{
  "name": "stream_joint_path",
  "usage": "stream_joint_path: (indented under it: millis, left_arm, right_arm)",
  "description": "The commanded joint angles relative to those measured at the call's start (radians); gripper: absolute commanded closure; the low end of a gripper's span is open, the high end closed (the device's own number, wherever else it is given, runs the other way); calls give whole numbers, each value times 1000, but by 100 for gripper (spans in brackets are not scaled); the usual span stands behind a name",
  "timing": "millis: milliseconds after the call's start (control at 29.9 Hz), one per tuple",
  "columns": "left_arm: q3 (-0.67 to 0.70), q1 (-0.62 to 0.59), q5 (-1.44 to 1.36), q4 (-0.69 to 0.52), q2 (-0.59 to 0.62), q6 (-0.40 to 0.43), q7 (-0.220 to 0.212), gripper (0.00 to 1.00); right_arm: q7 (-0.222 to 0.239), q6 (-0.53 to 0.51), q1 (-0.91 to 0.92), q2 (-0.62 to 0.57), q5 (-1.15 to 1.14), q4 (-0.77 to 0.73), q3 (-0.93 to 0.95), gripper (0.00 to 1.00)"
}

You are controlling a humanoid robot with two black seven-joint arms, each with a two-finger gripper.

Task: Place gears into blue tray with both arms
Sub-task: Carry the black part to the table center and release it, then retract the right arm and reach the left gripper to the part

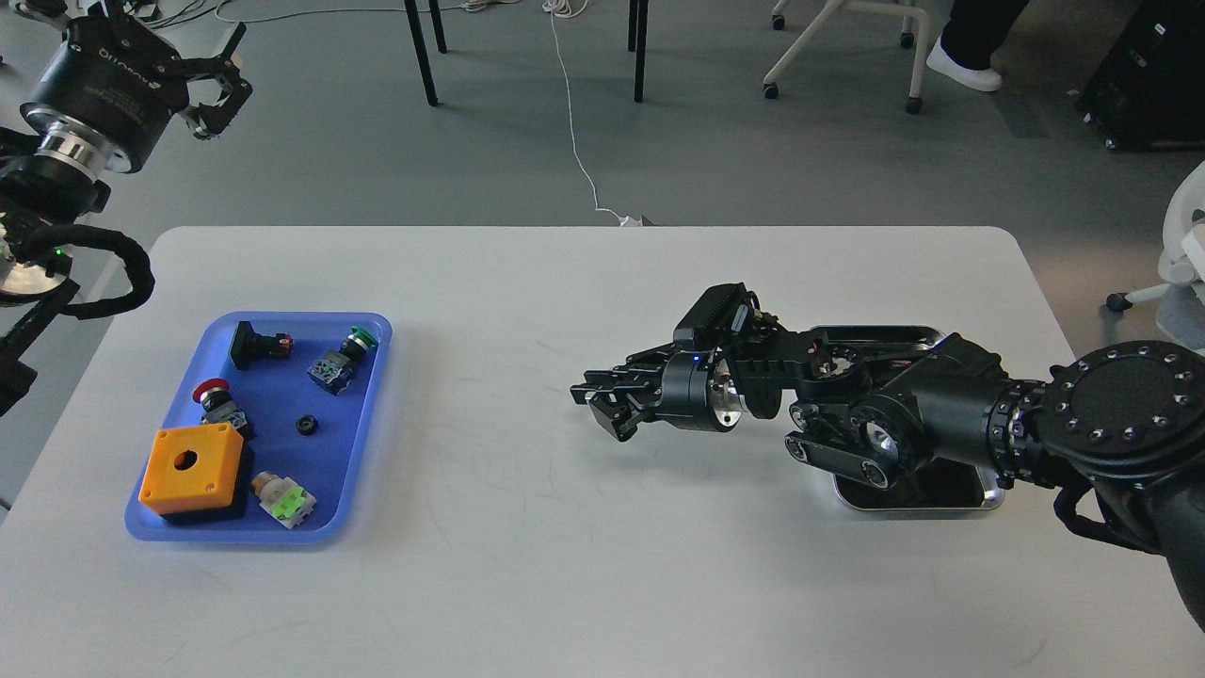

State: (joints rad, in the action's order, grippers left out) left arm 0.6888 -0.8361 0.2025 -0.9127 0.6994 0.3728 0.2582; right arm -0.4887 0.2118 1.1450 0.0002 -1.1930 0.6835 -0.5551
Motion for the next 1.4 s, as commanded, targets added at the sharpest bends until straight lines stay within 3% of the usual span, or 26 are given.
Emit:
stream_joint_path:
  millis: [0, 268, 435, 702, 903, 1070, 1237, 1371]
  left_arm:
    - [0, -1, 0, 0, 2, 0, 0, 2]
    - [0, 9, 0, 0, 18, 1, 0, 2]
    - [0, 9, 0, 0, 22, 1, 0, 2]
    - [0, 8, 0, 0, 29, 0, 1, 2]
    - [0, 6, -2, 0, 37, -5, -2, 2]
    - [-3, 3, -3, 0, 37, 0, -10, 2]
    - [-14, -32, -50, -5, 31, -2, -16, 2]
    - [-18, -93, -266, -21, 23, -9, -16, 2]
  right_arm:
    - [0, 0, -22, 0, 1, 5, 0, 79]
    - [0, 0, -31, 0, 3, 11, 0, 74]
    - [0, 3, -30, 0, 3, 14, 0, 51]
    - [0, 3, -19, 0, 6, 42, 6, 34]
    - [0, -8, -5, 0, 9, 30, 258, 6]
    - [0, -81, 21, 0, 44, 36, 510, 2]
    - [0, -147, 25, -158, 170, 42, 630, 2]
    - [0, -150, 9, -307, 330, 62, 687, 2]
